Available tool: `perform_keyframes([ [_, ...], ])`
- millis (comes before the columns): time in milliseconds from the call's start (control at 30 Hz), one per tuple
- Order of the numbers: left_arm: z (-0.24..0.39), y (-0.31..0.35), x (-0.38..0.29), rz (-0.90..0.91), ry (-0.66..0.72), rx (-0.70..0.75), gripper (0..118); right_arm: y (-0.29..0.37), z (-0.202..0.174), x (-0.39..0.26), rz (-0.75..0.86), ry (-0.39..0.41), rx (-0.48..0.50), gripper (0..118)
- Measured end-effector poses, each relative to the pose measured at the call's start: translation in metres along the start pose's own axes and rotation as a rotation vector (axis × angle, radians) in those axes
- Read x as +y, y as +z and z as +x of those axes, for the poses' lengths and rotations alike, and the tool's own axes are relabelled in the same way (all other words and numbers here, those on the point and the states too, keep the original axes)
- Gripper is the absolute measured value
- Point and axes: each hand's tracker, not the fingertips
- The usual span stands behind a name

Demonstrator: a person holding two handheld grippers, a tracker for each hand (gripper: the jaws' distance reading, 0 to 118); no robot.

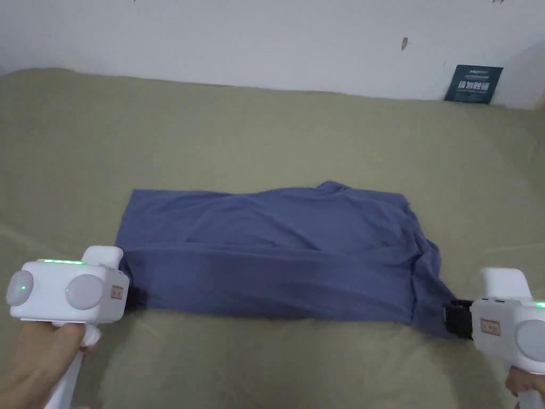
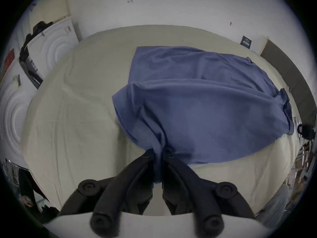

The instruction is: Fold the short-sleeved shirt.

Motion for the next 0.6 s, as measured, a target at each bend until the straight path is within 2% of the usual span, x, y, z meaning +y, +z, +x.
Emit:
perform_keyframes([
  [33,-0.001,0.0,-0.001,-0.001,0.002,0.005,9,-0.006,0.001,0.001,-0.018,0.002,0.004,116],
  [67,-0.002,0.001,-0.001,-0.001,0.003,0.004,9,-0.011,0.001,0.004,-0.084,0.002,0.032,110],
  [100,-0.004,0.005,-0.001,-0.002,0.011,-0.002,9,-0.015,0.001,0.008,-0.03,0.003,0.033,108],
  [200,-0.005,0.01,-0.003,0.002,0.053,-0.02,9,-0.039,-0.006,0.008,-0.094,0.026,0.011,107],
  [233,-0.007,0.009,0.0,0.003,0.051,-0.019,9,-0.047,-0.007,0.007,-0.108,0.037,0.001,99],
  [267,-0.006,0.009,0.001,0.002,0.053,-0.019,9,-0.054,-0.007,0.007,-0.125,0.058,-0.01,80],
  [333,-0.003,0.01,0.001,-0.003,0.046,-0.017,9,-0.064,-0.005,0.006,-0.126,0.079,-0.041,62],
  [400,-0.009,0.004,0.006,-0.005,0.034,-0.015,9,-0.064,0.002,0.006,-0.113,0.047,0.003,11],
  [433,-0.009,0.005,0.006,-0.003,0.034,-0.015,9,-0.059,0.003,0.007,-0.122,0.009,0.031,5],
  [600,-0.004,0.028,0.001,0.035,0.005,0.005,9,-0.026,0.003,-0.001,-0.094,0.055,-0.007,3],
])
